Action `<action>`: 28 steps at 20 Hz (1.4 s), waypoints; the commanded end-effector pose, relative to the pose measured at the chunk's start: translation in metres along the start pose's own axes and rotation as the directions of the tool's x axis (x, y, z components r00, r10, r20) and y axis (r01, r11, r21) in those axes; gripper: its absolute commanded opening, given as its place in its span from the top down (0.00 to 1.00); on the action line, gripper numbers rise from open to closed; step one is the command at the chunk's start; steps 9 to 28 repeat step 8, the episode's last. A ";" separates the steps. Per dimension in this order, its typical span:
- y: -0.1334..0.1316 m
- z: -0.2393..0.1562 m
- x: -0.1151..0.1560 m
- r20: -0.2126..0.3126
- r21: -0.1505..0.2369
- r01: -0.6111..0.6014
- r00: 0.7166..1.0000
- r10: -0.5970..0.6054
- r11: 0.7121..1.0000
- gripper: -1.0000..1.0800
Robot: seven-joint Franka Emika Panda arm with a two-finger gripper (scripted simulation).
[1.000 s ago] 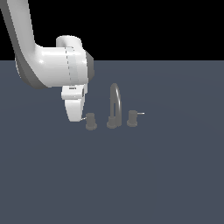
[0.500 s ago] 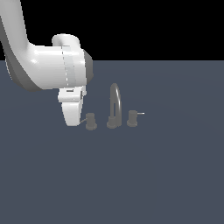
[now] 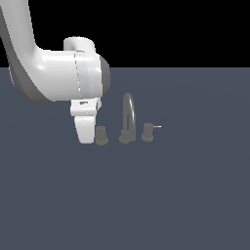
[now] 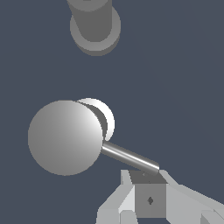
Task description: Turn on the faucet by rotating a designated handle.
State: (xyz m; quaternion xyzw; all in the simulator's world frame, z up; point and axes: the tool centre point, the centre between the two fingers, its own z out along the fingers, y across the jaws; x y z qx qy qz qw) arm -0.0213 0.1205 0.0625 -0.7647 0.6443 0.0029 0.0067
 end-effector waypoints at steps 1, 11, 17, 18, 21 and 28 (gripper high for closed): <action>-0.001 0.000 0.015 -0.004 -0.001 -0.011 1.000 0.011 1.000 1.00; -0.004 -0.001 0.063 -0.013 -0.006 -0.038 0.999 0.038 0.999 1.00; -0.004 -0.001 0.063 -0.013 -0.006 -0.038 0.999 0.038 0.999 1.00; -0.004 -0.001 0.063 -0.013 -0.006 -0.038 0.999 0.038 0.999 1.00; -0.004 -0.001 0.063 -0.013 -0.006 -0.038 0.999 0.038 0.999 1.00; -0.004 -0.001 0.063 -0.013 -0.006 -0.038 0.999 0.038 0.999 1.00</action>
